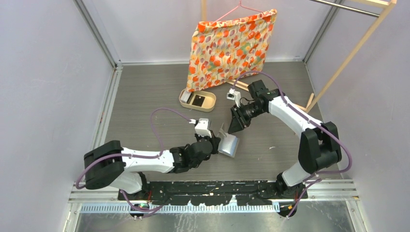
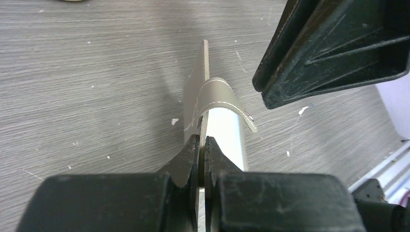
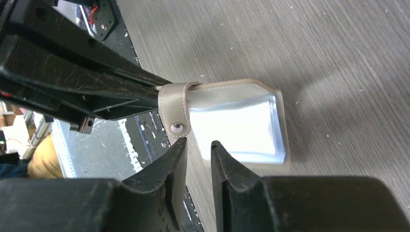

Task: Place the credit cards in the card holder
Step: Open the card holder at the center of the board.

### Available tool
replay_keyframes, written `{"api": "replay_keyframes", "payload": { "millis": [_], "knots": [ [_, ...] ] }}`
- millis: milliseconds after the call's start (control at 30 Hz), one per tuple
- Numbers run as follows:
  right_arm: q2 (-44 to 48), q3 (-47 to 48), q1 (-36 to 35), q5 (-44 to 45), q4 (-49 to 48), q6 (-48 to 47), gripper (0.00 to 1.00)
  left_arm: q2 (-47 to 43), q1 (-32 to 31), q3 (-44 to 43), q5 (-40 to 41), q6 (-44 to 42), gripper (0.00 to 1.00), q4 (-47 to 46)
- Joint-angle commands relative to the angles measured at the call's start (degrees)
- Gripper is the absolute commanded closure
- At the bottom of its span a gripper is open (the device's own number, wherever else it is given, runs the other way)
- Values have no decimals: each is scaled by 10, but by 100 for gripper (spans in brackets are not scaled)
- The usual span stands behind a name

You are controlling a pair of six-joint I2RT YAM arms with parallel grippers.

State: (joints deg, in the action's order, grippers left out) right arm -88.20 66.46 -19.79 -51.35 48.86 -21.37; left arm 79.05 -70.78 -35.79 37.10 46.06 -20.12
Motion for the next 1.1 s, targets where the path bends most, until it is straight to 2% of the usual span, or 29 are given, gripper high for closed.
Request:
{"api": "replay_keyframes", "payload": {
  "millis": [0,167,300,467,633,733,800,900,1000,1067],
  "knots": [
    [-43,-2,-10,29,-31,43,72,21,-1,3,47,-6,100,-7],
    [-89,23,-25,44,22,-8,77,28,-1,14,89,38,100,10],
    [-117,23,-43,67,15,3,77,46,-1,40,96,84,100,-23],
    [-179,32,-47,82,1,44,77,76,1,77,80,169,100,-72],
    [-227,42,-60,135,-1,69,77,108,19,122,36,247,100,-172],
    [-245,53,-64,168,8,73,78,109,24,138,29,277,100,-176],
    [-249,55,-65,191,11,73,78,92,27,135,32,298,100,-128],
    [-247,55,-65,206,14,68,78,59,34,119,37,349,100,-2],
    [-246,54,-65,217,16,62,77,31,47,96,27,410,89,139],
    [-250,55,-67,223,18,60,76,22,58,92,8,435,82,193]
  ]
}}
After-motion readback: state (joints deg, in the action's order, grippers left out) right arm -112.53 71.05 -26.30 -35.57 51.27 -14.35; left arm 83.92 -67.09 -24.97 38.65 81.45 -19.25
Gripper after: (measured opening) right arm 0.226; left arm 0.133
